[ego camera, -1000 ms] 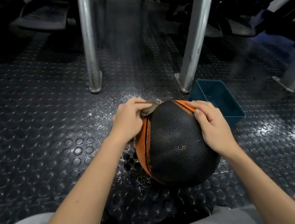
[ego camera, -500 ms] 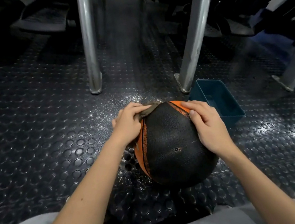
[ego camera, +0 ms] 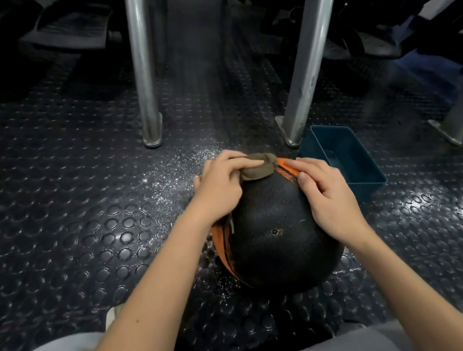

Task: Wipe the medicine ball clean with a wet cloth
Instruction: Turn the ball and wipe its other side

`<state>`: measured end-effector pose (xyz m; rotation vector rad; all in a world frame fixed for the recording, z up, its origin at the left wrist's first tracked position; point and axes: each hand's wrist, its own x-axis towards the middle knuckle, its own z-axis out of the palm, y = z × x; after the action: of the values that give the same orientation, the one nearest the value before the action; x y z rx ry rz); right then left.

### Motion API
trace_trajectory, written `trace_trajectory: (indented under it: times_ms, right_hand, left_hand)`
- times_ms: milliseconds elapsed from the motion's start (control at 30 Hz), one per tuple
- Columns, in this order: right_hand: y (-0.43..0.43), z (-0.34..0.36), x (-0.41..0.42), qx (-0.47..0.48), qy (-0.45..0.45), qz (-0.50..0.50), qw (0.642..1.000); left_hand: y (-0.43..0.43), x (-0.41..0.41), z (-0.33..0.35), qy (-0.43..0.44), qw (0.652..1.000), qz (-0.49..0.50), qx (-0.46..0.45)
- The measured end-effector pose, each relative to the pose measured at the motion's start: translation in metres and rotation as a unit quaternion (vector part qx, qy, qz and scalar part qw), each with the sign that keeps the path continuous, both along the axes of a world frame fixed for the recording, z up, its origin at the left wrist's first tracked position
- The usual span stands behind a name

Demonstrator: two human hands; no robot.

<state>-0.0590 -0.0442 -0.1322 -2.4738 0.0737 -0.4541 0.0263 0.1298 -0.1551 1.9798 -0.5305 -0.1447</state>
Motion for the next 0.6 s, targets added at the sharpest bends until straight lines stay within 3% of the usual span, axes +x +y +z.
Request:
trace_trajectory:
  times_ms: [100, 233, 333, 433, 500, 600]
  right_hand:
    - [0.004, -0.003, -0.003, -0.018, -0.012, 0.012, 1.0]
    - [0.002, -0.004, -0.006, -0.016, -0.019, 0.017, 1.0]
    - [-0.001, -0.004, -0.005, -0.006, -0.013, 0.017, 1.0]
    - [-0.001, -0.004, -0.004, -0.008, -0.018, 0.014, 1.0]
    - [-0.001, -0.004, -0.005, -0.007, -0.025, 0.017, 1.0]
    - [0.002, -0.002, -0.005, 0.001, -0.018, 0.016, 1.0]
  left_hand:
    - [0.016, 0.015, -0.021, 0.034, 0.999, 0.023, 0.01]
    - [0.025, 0.015, -0.022, 0.059, 0.99, 0.05, 0.121]
    - [0.023, 0.016, 0.004, 0.001, 0.996, 0.045, 0.077]
    - [0.011, 0.011, 0.03, -0.064, 0.995, -0.032, 0.064]
    - [0.004, 0.007, 0.026, -0.041, 0.994, -0.066, 0.075]
    - [0.014, 0.016, -0.004, 0.009, 0.999, -0.008, 0.052]
